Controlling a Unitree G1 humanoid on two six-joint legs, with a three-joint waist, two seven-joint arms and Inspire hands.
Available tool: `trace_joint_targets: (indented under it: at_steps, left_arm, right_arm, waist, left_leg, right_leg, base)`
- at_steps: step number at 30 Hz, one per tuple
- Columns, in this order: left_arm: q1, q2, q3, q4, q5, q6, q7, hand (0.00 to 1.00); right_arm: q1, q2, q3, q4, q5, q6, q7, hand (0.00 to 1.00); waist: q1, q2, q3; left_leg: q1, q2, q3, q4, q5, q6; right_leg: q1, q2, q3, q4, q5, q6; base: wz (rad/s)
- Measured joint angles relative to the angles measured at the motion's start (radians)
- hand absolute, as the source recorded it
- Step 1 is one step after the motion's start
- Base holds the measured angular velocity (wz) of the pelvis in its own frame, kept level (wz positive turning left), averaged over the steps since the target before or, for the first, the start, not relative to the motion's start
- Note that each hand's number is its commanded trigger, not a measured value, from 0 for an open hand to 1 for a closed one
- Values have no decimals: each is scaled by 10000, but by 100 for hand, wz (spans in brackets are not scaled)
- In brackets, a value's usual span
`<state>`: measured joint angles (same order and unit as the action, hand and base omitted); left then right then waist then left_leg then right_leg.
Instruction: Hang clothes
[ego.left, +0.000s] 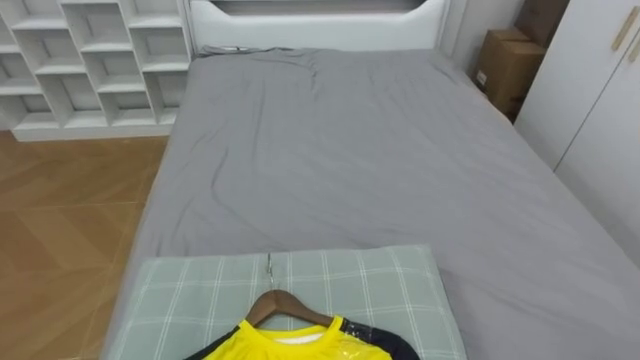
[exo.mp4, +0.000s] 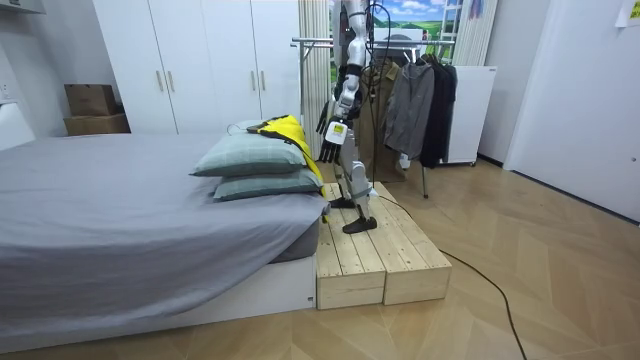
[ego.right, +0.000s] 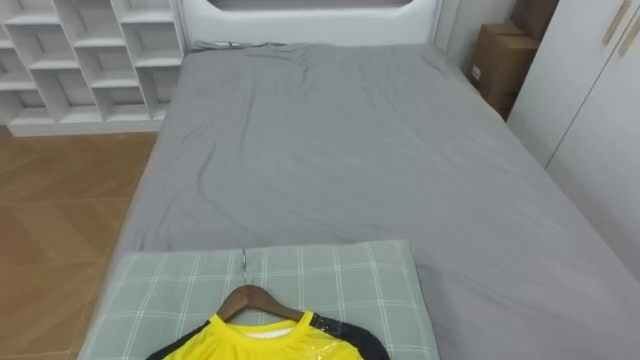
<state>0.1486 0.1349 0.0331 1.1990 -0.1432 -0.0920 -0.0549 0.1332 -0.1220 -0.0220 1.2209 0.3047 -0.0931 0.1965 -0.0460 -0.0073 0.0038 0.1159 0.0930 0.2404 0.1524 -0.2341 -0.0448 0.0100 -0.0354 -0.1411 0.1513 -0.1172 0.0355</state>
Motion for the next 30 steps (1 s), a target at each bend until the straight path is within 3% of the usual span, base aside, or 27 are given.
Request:
trace_joint_targets:
  at_steps: [30]
  left_arm:
    - [-33,1,347,-33,287,427,52,0]
  right_arm:
    - [-13,-4,-440,196,-19,294,-10,0]
  waist:
    - [-11,29,-14]
  left_leg:
    - [22,4,-165,-74,0,-1]
  right_leg:
    - [97,-8,-177,-15,0,0]
  base:
    - [1]
